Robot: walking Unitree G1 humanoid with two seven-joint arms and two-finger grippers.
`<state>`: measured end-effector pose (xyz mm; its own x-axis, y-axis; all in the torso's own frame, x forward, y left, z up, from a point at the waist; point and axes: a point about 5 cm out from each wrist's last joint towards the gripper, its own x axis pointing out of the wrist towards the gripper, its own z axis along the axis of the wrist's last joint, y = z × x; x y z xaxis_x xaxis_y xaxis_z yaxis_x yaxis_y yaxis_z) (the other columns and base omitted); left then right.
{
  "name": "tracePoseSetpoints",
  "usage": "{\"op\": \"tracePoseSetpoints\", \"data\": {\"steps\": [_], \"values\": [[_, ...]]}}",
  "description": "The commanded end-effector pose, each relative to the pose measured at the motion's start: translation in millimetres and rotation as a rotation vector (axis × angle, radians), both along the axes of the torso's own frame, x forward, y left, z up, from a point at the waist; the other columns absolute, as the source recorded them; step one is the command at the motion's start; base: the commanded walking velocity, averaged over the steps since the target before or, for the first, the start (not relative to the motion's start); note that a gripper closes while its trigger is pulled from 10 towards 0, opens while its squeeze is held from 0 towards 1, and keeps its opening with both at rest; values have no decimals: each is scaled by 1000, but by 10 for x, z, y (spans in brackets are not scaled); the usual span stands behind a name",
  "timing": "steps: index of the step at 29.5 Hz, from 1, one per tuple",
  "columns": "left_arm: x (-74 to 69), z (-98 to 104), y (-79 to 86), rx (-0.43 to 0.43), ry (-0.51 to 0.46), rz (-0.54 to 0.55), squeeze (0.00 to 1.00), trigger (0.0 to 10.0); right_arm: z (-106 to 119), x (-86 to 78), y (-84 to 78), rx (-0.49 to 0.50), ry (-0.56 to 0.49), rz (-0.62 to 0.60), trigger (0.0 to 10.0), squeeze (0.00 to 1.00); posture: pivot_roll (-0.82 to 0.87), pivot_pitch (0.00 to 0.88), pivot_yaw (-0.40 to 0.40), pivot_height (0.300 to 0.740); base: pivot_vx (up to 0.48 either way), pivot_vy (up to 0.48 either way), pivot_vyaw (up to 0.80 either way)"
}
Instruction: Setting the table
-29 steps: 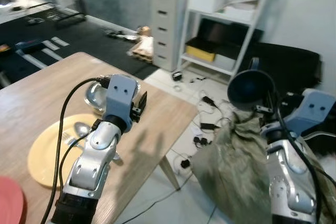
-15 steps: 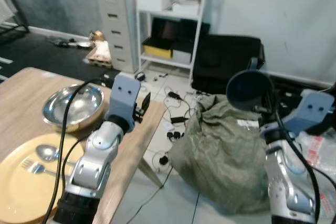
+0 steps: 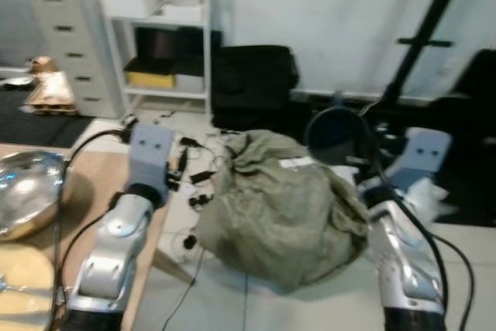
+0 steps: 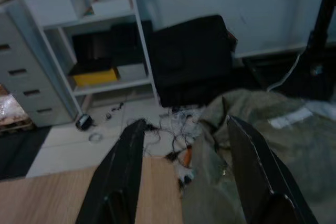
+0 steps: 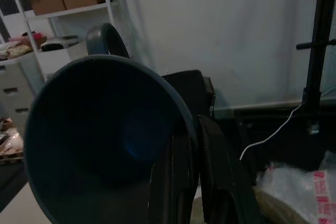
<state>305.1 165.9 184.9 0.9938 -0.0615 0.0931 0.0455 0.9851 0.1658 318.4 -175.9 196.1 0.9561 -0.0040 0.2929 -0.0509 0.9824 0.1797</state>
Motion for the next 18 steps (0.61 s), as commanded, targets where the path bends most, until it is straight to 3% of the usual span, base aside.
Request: {"op": "tracePoseSetpoints", "data": {"steps": [1, 6, 18], "values": [[-28, 10, 36, -1, -2, 17, 0, 10000, 19, 22, 33, 5, -14, 18, 10000, 0, 32, 0, 0, 740, 0, 0, -800], [-19, 37, 56, -1, -9, 25, 0, 10000, 26, 45, 47, 3, -15, 29, 10000, 0, 31, 0, 1, 740, 0, 0, -800], [84, 85, -138, 13, -11, -77, 0, 10000, -29, -74, -93, 9, -22, -51, 10000, 0, -33, 0, 64, 740, 0, 0, -800]]}}
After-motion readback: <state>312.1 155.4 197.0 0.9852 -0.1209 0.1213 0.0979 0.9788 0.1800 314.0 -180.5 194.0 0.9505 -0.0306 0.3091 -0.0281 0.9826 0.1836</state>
